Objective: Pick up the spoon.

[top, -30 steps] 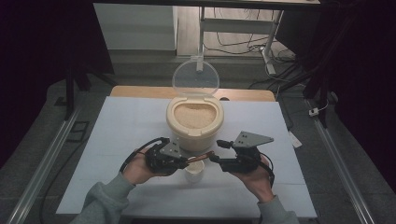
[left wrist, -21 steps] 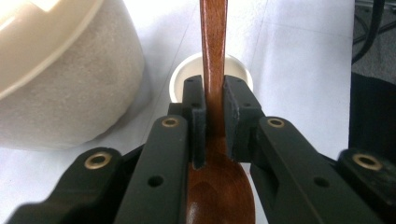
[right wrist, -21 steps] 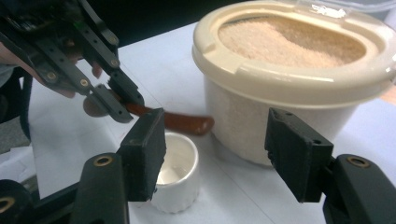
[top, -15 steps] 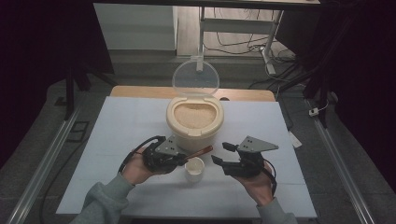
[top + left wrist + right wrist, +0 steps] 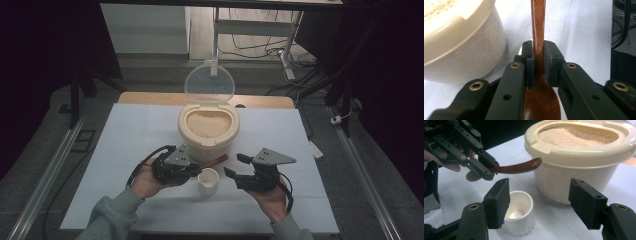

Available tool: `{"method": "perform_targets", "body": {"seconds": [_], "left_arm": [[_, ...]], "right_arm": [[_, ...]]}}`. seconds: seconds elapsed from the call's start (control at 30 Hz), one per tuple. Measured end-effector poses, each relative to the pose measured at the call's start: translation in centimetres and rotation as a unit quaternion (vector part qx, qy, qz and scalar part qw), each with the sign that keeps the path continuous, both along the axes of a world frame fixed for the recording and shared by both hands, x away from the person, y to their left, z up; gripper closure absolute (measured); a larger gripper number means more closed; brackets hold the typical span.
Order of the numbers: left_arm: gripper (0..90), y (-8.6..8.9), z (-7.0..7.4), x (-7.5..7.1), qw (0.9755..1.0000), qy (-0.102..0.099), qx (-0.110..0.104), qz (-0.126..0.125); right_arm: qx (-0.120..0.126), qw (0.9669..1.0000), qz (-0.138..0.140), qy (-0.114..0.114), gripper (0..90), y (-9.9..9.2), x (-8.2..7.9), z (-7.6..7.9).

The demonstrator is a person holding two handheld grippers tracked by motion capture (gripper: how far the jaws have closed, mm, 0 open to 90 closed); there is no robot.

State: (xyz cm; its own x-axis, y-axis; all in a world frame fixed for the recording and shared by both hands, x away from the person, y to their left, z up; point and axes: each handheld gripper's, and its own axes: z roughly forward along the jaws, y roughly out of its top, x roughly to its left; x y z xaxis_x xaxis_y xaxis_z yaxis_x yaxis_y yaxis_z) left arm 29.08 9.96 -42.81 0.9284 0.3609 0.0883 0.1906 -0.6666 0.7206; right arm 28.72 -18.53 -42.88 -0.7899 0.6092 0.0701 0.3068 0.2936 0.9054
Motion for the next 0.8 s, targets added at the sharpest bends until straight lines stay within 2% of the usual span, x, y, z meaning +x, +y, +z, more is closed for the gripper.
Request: {"method": "perform_targets", "body": {"seconds": [0.5, 0.67, 0.8], "left_arm": [[79.1, -0.9, -0.4, -0.4, 1.0000, -0.005, 0.001, -0.006], [79.1, -1.2, -0.5, -0.5, 0.9999, -0.007, 0.003, -0.008], [79.1, -1.5, -0.4, -0.9, 0.9998, -0.015, 0.010, -0.010]], "right_arm": [[0.017, 0.9998, -0.002, 0.012, 38.1, 1.7, -0.4, -0.8], [0.038, 0.9988, 0.000, 0.031, 43.6, 2.0, -0.4, -1.0], [0.070, 0.9964, -0.006, 0.048, 47.5, 2.0, -0.5, -1.0]]}}
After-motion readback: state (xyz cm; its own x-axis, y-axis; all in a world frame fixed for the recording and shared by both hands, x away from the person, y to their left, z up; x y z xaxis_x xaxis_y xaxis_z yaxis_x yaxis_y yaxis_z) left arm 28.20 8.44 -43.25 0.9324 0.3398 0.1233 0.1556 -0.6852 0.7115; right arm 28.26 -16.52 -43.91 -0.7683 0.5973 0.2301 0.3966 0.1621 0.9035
